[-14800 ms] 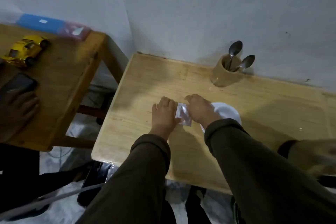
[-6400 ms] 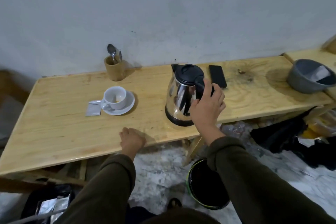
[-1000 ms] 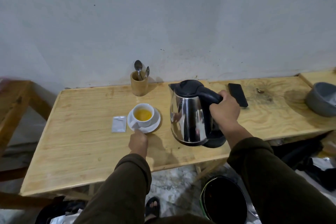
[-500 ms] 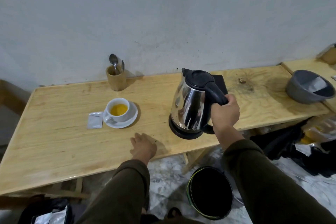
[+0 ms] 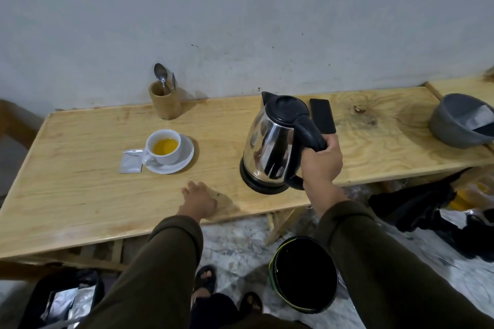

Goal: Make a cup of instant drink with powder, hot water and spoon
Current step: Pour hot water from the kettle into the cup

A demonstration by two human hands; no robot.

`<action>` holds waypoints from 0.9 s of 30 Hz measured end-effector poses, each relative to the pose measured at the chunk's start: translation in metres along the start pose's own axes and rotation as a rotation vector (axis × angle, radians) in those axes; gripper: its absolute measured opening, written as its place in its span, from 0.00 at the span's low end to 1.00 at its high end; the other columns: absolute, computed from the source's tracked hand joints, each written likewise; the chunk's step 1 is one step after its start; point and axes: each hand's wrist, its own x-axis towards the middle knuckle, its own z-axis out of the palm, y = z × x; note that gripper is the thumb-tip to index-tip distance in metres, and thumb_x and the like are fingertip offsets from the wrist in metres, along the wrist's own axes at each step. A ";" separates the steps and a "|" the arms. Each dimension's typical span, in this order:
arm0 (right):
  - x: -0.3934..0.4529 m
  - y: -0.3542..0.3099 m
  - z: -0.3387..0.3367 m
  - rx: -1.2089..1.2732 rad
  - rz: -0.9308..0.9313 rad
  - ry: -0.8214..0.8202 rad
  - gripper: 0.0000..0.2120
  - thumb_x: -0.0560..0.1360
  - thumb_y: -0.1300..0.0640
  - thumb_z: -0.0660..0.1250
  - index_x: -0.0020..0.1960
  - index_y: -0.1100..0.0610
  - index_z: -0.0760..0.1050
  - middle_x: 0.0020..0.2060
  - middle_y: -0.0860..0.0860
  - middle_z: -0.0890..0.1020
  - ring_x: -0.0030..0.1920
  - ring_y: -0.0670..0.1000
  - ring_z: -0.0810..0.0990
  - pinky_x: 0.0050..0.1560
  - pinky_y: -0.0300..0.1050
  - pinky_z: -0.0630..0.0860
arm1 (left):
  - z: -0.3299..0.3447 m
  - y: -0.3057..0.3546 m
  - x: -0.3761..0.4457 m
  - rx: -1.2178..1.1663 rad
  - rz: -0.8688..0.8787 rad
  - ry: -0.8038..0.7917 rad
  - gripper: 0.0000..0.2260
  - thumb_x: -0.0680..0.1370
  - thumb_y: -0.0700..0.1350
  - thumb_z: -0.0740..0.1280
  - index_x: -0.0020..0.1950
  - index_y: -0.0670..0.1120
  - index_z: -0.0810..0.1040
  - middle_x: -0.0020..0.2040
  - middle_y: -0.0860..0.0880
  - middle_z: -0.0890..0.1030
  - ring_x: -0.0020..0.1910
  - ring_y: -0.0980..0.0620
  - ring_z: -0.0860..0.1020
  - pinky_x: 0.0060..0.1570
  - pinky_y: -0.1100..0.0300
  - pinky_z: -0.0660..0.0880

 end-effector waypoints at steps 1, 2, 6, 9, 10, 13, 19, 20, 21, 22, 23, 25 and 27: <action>0.000 0.001 0.001 -0.006 0.001 -0.006 0.14 0.66 0.70 0.61 0.43 0.52 0.70 0.34 0.46 0.74 0.39 0.53 0.76 0.41 0.46 0.76 | 0.001 0.000 0.001 -0.006 -0.002 0.003 0.31 0.77 0.49 0.57 0.76 0.39 0.52 0.76 0.35 0.51 0.75 0.33 0.51 0.73 0.39 0.55; 0.001 0.002 0.001 -0.011 0.001 -0.012 0.14 0.66 0.70 0.61 0.43 0.51 0.70 0.33 0.45 0.74 0.39 0.53 0.76 0.41 0.47 0.77 | 0.000 0.001 0.000 -0.004 -0.006 -0.004 0.31 0.77 0.49 0.57 0.76 0.39 0.51 0.77 0.35 0.50 0.76 0.32 0.50 0.74 0.40 0.54; 0.002 0.005 0.000 -0.013 0.001 -0.020 0.15 0.66 0.70 0.61 0.43 0.51 0.71 0.34 0.45 0.75 0.37 0.51 0.75 0.44 0.51 0.81 | -0.003 0.004 -0.004 0.005 -0.007 -0.015 0.31 0.78 0.48 0.57 0.77 0.38 0.49 0.77 0.35 0.48 0.76 0.31 0.49 0.75 0.42 0.51; 0.000 0.011 -0.002 -0.071 -0.069 -0.063 0.13 0.65 0.70 0.63 0.44 0.55 0.72 0.36 0.49 0.76 0.40 0.54 0.76 0.42 0.47 0.76 | -0.001 0.001 -0.001 -0.015 0.000 -0.021 0.31 0.78 0.47 0.58 0.77 0.39 0.51 0.77 0.36 0.49 0.76 0.32 0.50 0.74 0.39 0.54; 0.000 0.013 -0.002 -0.086 -0.089 -0.071 0.13 0.65 0.70 0.63 0.44 0.55 0.72 0.36 0.50 0.76 0.40 0.54 0.76 0.41 0.45 0.74 | -0.001 0.001 -0.002 -0.009 -0.006 -0.022 0.31 0.78 0.47 0.58 0.77 0.40 0.51 0.77 0.36 0.49 0.76 0.32 0.50 0.74 0.39 0.54; 0.001 0.015 -0.002 -0.090 -0.097 -0.078 0.13 0.65 0.70 0.63 0.43 0.54 0.71 0.37 0.51 0.77 0.40 0.54 0.76 0.41 0.44 0.72 | 0.001 0.001 -0.002 -0.005 -0.027 0.000 0.31 0.77 0.48 0.58 0.77 0.39 0.50 0.77 0.35 0.50 0.75 0.32 0.51 0.74 0.40 0.54; 0.002 0.012 -0.003 -0.129 -0.096 -0.101 0.14 0.66 0.70 0.65 0.48 0.56 0.73 0.41 0.52 0.78 0.42 0.54 0.76 0.44 0.45 0.75 | -0.001 0.001 -0.008 -0.028 0.001 0.037 0.29 0.80 0.47 0.55 0.77 0.37 0.51 0.77 0.35 0.52 0.76 0.34 0.52 0.76 0.45 0.52; 0.002 0.012 -0.003 -0.155 -0.108 -0.109 0.13 0.67 0.70 0.65 0.48 0.57 0.73 0.43 0.53 0.79 0.43 0.54 0.76 0.44 0.45 0.75 | -0.003 0.002 -0.013 -0.042 0.002 0.058 0.27 0.81 0.46 0.54 0.77 0.36 0.52 0.77 0.35 0.53 0.76 0.36 0.53 0.76 0.47 0.52; 0.003 0.012 -0.003 -0.188 -0.128 -0.113 0.13 0.67 0.70 0.66 0.49 0.57 0.73 0.45 0.54 0.79 0.45 0.54 0.77 0.45 0.46 0.74 | -0.004 0.002 -0.016 -0.072 0.008 0.079 0.25 0.82 0.44 0.53 0.76 0.36 0.55 0.76 0.36 0.56 0.76 0.37 0.55 0.75 0.48 0.54; 0.003 0.012 -0.003 -0.228 -0.156 -0.111 0.13 0.67 0.68 0.67 0.50 0.57 0.73 0.48 0.55 0.79 0.48 0.56 0.77 0.47 0.47 0.74 | -0.005 0.000 -0.017 -0.102 0.001 0.095 0.22 0.82 0.44 0.52 0.75 0.37 0.59 0.76 0.38 0.60 0.75 0.37 0.58 0.74 0.50 0.56; 0.002 0.013 -0.003 -0.276 -0.192 -0.102 0.14 0.67 0.66 0.68 0.52 0.57 0.72 0.51 0.55 0.77 0.52 0.57 0.77 0.52 0.49 0.74 | -0.005 -0.005 -0.016 -0.146 -0.015 0.109 0.20 0.82 0.44 0.52 0.73 0.38 0.64 0.74 0.39 0.64 0.73 0.38 0.63 0.72 0.50 0.60; -0.004 0.011 -0.002 -0.373 -0.294 -0.077 0.19 0.67 0.61 0.70 0.57 0.55 0.71 0.57 0.55 0.74 0.58 0.57 0.73 0.63 0.54 0.67 | -0.010 -0.013 -0.019 -0.253 -0.020 0.148 0.18 0.81 0.47 0.55 0.69 0.41 0.71 0.69 0.41 0.72 0.68 0.41 0.70 0.67 0.52 0.65; -0.014 0.002 0.004 -0.420 -0.453 -0.042 0.24 0.67 0.57 0.70 0.61 0.55 0.71 0.60 0.55 0.72 0.63 0.56 0.70 0.70 0.56 0.60 | -0.017 -0.021 -0.021 -0.315 -0.019 0.132 0.20 0.81 0.50 0.56 0.69 0.43 0.71 0.70 0.43 0.72 0.68 0.42 0.71 0.66 0.53 0.66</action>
